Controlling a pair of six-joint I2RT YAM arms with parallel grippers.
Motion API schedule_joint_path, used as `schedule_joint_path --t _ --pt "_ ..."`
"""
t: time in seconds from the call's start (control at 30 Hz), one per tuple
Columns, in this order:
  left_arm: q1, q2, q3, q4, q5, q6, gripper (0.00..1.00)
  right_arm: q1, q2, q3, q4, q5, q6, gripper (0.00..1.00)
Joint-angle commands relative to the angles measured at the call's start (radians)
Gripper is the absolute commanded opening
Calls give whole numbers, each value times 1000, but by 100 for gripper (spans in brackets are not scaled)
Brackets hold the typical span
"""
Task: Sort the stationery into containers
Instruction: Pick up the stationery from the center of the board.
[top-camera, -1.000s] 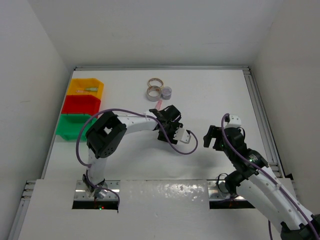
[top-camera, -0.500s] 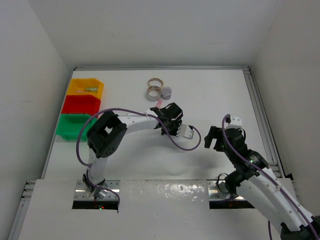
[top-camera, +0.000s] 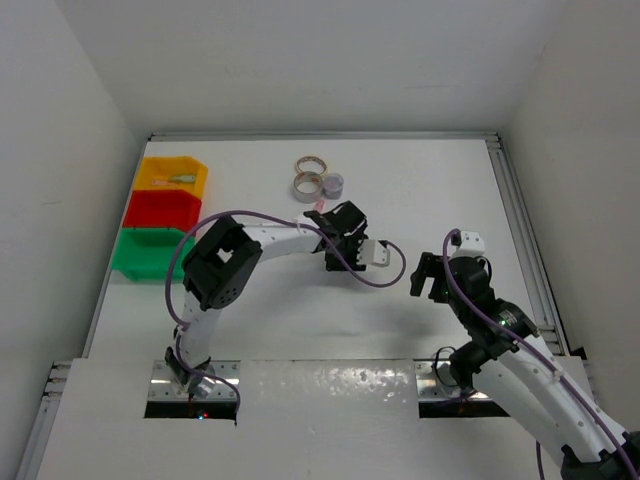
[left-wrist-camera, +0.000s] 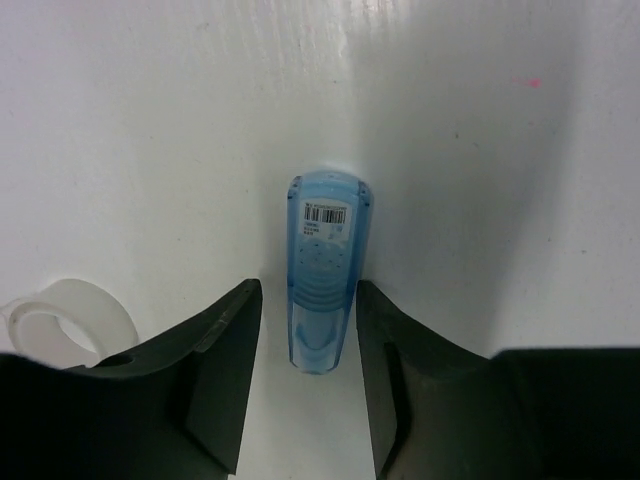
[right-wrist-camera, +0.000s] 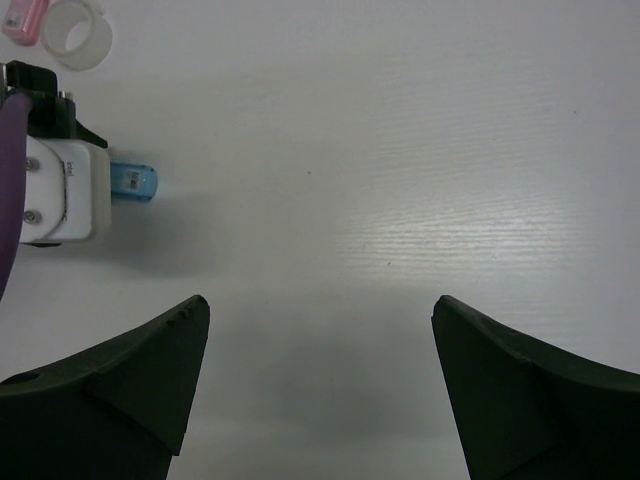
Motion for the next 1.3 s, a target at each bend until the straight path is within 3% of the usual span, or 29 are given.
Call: schedule_joint_path --t 0.0,0.33,0.43,0.5,0.7,1.07,1.17,1.27 --pt "-5 118 -15 -112 1 -14 42 6 -3 14 -7 23 -11 91" --pt "-22 239 112 -304 44 19 27 8 -28 36 -50 61 -8 91" --pt "-27 240 97 -318 41 33 15 8 -43 42 -70 82 -14 91" --pt "-27 240 97 -319 41 12 0 6 -57 42 -75 89 -11 91" --pt "25 196 131 -304 113 -108 0 6 -84 48 -84 110 -5 91" --pt "218 50 233 -213 197 -520 0 8 -45 71 -69 138 26 89" --pt "318 -5 324 -219 226 -680 0 6 -9 74 -50 139 32 89" --pt "534 -100 359 -163 226 -949 0 8 26 71 -4 130 26 89"
